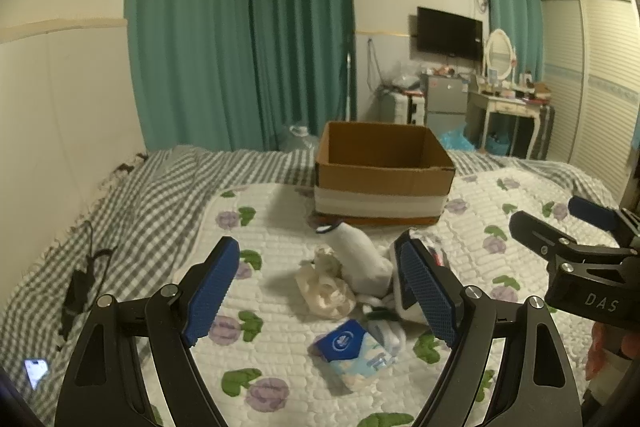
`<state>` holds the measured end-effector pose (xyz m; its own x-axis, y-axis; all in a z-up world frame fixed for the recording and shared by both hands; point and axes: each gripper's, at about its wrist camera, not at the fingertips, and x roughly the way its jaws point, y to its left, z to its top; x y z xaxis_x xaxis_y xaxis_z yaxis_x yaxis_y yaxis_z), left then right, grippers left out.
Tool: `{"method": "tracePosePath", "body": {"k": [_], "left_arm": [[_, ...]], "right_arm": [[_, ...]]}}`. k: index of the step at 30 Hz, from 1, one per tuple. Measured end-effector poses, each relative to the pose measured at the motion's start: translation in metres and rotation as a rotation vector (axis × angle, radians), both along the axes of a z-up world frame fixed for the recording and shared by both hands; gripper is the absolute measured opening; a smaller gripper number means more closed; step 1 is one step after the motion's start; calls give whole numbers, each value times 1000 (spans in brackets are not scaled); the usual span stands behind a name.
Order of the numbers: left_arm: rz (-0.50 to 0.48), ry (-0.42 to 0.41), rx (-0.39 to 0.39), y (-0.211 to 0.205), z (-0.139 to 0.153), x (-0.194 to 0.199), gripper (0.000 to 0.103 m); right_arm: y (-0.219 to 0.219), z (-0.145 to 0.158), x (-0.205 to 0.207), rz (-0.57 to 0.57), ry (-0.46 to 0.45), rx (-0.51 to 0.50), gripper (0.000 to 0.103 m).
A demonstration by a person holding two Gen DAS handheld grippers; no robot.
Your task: Organize soft objects
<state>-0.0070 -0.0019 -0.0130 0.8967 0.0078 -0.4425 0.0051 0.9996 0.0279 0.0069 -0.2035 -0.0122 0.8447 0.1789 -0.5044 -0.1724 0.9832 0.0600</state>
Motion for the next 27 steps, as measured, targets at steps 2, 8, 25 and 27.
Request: {"method": "tracePosePath", "body": {"k": [2,8,25,27], "left_arm": [[-4,-5,-1,0,3,0,85],[-15,-17,-16,1,15,-3,85],[-68,389,-112,-13,-111,38,82],[-76,420,-121,-14,-120,42,82]], "right_arm": [[-1,-1,-1,1,-1,2,103],[-4,2,-6,5,4,3,103],[3,-49,13,6,158,-104,103],[6,-55,17,7,175,-113,103]]}}
